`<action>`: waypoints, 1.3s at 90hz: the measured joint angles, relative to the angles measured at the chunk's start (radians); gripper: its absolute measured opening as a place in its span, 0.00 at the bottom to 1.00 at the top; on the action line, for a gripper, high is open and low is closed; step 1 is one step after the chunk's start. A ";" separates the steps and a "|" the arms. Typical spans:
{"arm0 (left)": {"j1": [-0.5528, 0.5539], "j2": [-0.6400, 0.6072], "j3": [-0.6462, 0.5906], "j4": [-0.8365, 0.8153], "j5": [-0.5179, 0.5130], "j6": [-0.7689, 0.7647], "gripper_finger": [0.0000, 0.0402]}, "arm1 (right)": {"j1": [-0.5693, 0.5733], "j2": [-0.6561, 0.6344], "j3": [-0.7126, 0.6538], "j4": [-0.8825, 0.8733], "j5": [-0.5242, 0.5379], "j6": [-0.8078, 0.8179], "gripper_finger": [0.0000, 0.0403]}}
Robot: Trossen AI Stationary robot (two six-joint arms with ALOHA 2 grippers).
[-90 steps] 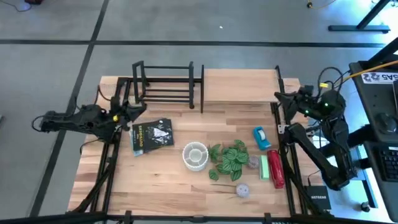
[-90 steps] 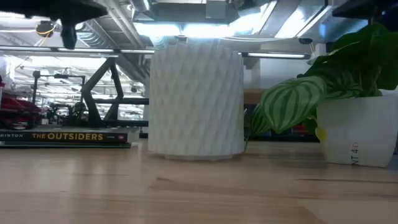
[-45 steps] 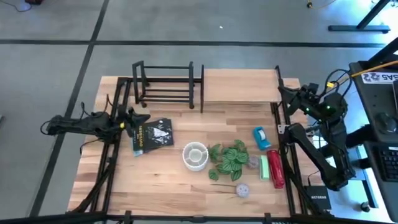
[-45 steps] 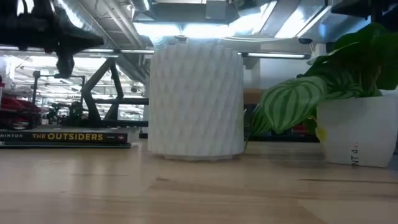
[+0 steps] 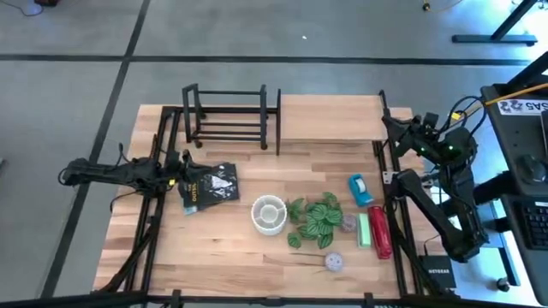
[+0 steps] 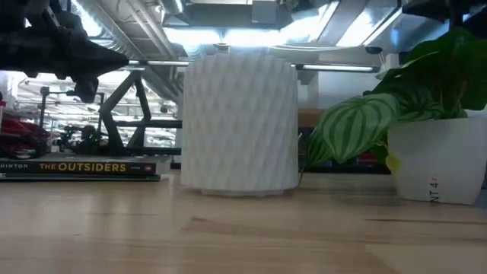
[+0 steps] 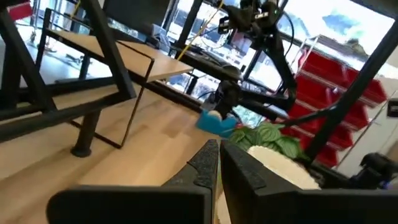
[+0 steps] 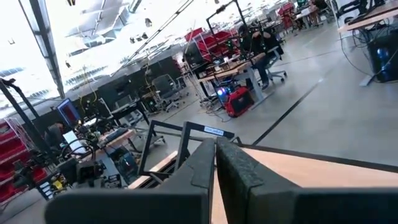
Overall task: Stock shelves
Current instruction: Return to Home Position
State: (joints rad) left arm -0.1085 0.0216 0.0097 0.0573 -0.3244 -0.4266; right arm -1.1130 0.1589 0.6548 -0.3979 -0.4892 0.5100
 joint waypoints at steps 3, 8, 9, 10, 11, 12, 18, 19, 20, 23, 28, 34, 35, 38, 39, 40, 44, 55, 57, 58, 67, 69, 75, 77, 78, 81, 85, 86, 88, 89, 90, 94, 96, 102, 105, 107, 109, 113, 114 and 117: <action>0.000 0.000 0.000 -0.001 0.000 -0.012 0.00 | 0.000 0.000 0.000 0.000 0.000 0.010 0.00; 0.000 0.001 0.000 -0.001 0.000 -0.027 0.00 | 0.000 0.000 0.000 0.000 -0.001 0.014 0.00; 0.000 0.001 0.000 -0.001 0.000 -0.030 0.00 | 0.000 0.000 0.000 0.000 -0.001 0.014 0.00; 0.000 0.001 0.000 -0.001 0.000 -0.031 0.00 | 0.000 0.000 0.000 0.000 -0.001 0.014 0.00; 0.000 0.001 0.000 -0.001 0.000 -0.034 0.00 | 0.000 0.000 0.000 0.000 -0.001 0.015 0.00; 0.000 0.001 0.000 -0.001 0.000 -0.037 0.00 | 0.000 0.000 0.000 0.000 -0.001 0.015 0.00; 0.000 0.001 0.000 -0.001 0.000 -0.046 0.00 | 0.000 0.000 0.000 -0.001 -0.011 0.017 0.00; 0.000 0.001 0.000 -0.001 0.000 -0.046 0.00 | 0.000 0.000 0.000 -0.001 -0.014 0.017 0.00; 0.000 0.001 0.000 -0.001 0.000 -0.046 0.00 | 0.000 0.000 0.000 -0.002 -0.018 0.017 0.00; 0.000 0.001 0.000 -0.001 0.000 -0.045 0.00 | 0.000 0.000 0.000 -0.004 -0.025 0.017 0.00; 0.000 0.001 0.000 -0.001 0.000 -0.042 0.00 | 0.000 0.000 0.000 -0.012 -0.027 0.017 0.00; 0.000 0.001 0.000 -0.001 0.000 -0.045 0.00 | 0.000 0.000 0.000 -0.024 -0.026 0.017 0.00; 0.000 0.001 0.000 -0.001 0.000 -0.045 0.00 | 0.000 0.000 0.000 -0.025 -0.026 0.017 0.00; 0.000 0.001 0.000 -0.001 0.000 -0.045 0.00 | 0.000 0.000 0.000 -0.028 -0.026 0.017 0.00; 0.000 0.001 0.000 -0.001 0.000 -0.045 0.00 | 0.000 0.000 0.000 -0.029 -0.026 0.017 0.00; 0.000 0.001 0.000 -0.001 0.000 -0.045 0.00 | 0.000 0.000 0.000 -0.029 -0.026 0.017 0.00; 0.000 0.001 0.000 -0.001 0.000 -0.042 0.00 | 0.000 0.000 0.000 -0.029 -0.027 0.017 0.00; 0.000 0.001 0.000 -0.001 0.000 -0.045 0.00 | 0.000 0.000 0.000 -0.029 -0.026 0.017 0.00; 0.000 0.001 0.000 -0.001 0.000 -0.045 0.00 | 0.000 0.000 0.000 -0.029 -0.027 0.017 0.00; 0.000 0.001 0.000 -0.001 0.000 -0.045 0.00 | 0.000 0.000 0.000 -0.029 -0.027 0.017 0.00; 0.000 0.001 0.000 -0.001 0.000 -0.045 0.00 | 0.000 0.000 0.000 -0.038 -0.027 -0.070 0.00; 0.000 0.001 0.000 -0.001 0.000 -0.045 0.00 | 0.006 0.000 0.001 -0.046 -0.026 -0.101 0.00; 0.000 0.001 0.000 -0.001 0.000 -0.045 0.00 | 0.058 0.000 -0.005 -0.074 0.004 -0.186 0.00; 0.000 0.001 0.000 -0.001 0.000 -0.045 0.00 | 0.084 -0.002 -0.013 -0.077 0.019 -0.212 0.00; 0.000 0.001 0.000 -0.001 0.000 -0.045 0.00 | 0.098 -0.002 -0.018 -0.076 0.030 -0.224 0.00; 0.000 0.001 0.000 -0.001 0.000 -0.045 0.00 | 0.145 -0.003 -0.035 -0.065 0.063 -0.252 0.00; 0.000 0.001 0.000 -0.001 0.000 -0.045 0.00 | 0.208 -0.002 -0.065 -0.031 0.114 -0.272 0.00; 0.000 0.001 -0.001 -0.001 0.000 -0.045 0.00 | 0.223 -0.002 -0.074 -0.019 0.128 -0.276 0.00; 0.000 0.000 0.000 -0.001 0.000 -0.045 0.00 | 0.252 -0.002 -0.093 0.009 0.160 -0.280 0.00; 0.000 0.001 -0.001 -0.001 0.000 -0.045 0.00 | 0.268 -0.002 -0.103 0.025 0.176 -0.282 0.00; 0.000 0.001 -0.001 -0.001 0.000 -0.045 0.00 | 0.282 -0.002 -0.114 0.042 0.193 -0.285 0.00; 0.000 0.001 -0.001 -0.001 0.000 -0.045 0.00 | 0.336 -0.002 -0.159 0.110 0.268 -0.298 0.00; 0.000 0.001 -0.001 -0.001 0.000 -0.045 0.00 | 0.363 -0.002 -0.184 0.147 0.299 -0.305 0.00; 0.000 0.001 -0.001 -0.001 0.000 -0.045 0.00 | 0.435 -0.002 -0.269 0.277 0.356 -0.313 0.00; 0.000 0.001 -0.001 -0.001 0.000 -0.046 0.00 | 0.470 -0.002 -0.315 0.345 0.365 -0.314 0.00; 0.000 0.001 -0.001 -0.001 0.000 -0.045 0.00 | 0.498 -0.002 -0.348 0.393 0.366 -0.320 0.00; 0.000 0.001 -0.001 -0.001 -0.001 -0.045 0.00 | 0.522 -0.005 -0.379 0.439 0.367 -0.330 0.00; 0.000 0.001 -0.001 -0.001 -0.001 -0.045 0.00 | 0.570 -0.008 -0.441 0.532 0.366 -0.357 0.00; 0.000 0.001 -0.001 -0.001 0.000 -0.045 0.00 | 0.581 -0.009 -0.455 0.556 0.365 -0.363 0.00; 0.000 0.001 -0.001 -0.001 0.000 -0.045 0.00 | 0.615 -0.009 -0.495 0.623 0.358 -0.387 0.00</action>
State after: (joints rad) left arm -0.1085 0.0223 0.0090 0.0559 -0.3248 -0.4717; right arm -0.4984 0.1497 0.1597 0.2247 -0.1314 0.1233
